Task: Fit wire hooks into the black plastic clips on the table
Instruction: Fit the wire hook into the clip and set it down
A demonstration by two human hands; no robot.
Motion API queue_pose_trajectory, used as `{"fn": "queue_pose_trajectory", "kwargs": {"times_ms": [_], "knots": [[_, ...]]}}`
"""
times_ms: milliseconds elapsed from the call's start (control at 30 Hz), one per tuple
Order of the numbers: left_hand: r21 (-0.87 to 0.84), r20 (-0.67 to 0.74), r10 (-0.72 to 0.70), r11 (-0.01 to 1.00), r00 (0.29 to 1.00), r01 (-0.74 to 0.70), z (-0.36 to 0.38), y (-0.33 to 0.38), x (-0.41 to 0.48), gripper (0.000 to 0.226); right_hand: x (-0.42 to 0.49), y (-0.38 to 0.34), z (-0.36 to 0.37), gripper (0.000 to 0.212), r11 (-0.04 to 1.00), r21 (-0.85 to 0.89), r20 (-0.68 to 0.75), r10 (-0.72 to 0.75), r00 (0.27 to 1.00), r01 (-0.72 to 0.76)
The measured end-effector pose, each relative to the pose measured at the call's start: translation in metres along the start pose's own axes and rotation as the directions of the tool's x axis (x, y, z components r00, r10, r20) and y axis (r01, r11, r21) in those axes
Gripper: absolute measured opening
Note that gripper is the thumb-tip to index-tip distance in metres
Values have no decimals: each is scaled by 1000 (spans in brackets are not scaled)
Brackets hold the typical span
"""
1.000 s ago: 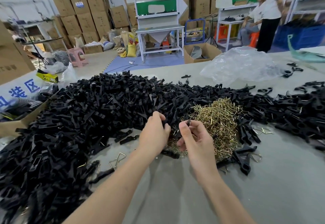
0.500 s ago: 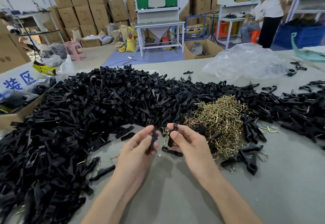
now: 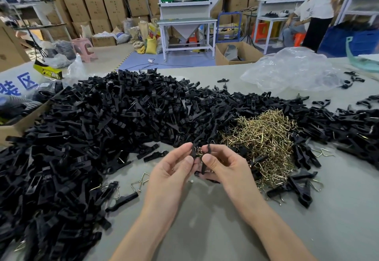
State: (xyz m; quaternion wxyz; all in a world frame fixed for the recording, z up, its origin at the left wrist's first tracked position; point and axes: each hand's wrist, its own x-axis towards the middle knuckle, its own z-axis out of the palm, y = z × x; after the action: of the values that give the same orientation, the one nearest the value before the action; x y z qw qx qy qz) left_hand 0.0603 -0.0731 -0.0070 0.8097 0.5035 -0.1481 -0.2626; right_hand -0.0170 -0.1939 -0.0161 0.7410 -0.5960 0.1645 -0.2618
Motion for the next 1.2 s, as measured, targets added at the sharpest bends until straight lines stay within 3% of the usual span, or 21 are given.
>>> {"fn": "queue_pose_trajectory", "kwargs": {"times_ms": [133, 267, 733, 1200], "knots": [[243, 26, 90, 965, 996, -94, 0, 0, -4, 32, -1, -1, 1, 31, 1000, -1, 0, 6, 1000, -6], [330, 35, 125, 935, 991, -130, 3, 1, -7, 23, -3, -3, 1, 33, 1000, -6, 4, -8, 1000, 8], [392, 77, 210, 893, 975, -223, 6, 4, -15, 14, -6, -9, 0, 37, 997, -7, 10, -72, 997, 72], [352, -22, 218, 915, 976, -197, 4, 2, -12, 17, -5, -7, 1, 33, 998, 37, 65, -62, 996, 60]]}}
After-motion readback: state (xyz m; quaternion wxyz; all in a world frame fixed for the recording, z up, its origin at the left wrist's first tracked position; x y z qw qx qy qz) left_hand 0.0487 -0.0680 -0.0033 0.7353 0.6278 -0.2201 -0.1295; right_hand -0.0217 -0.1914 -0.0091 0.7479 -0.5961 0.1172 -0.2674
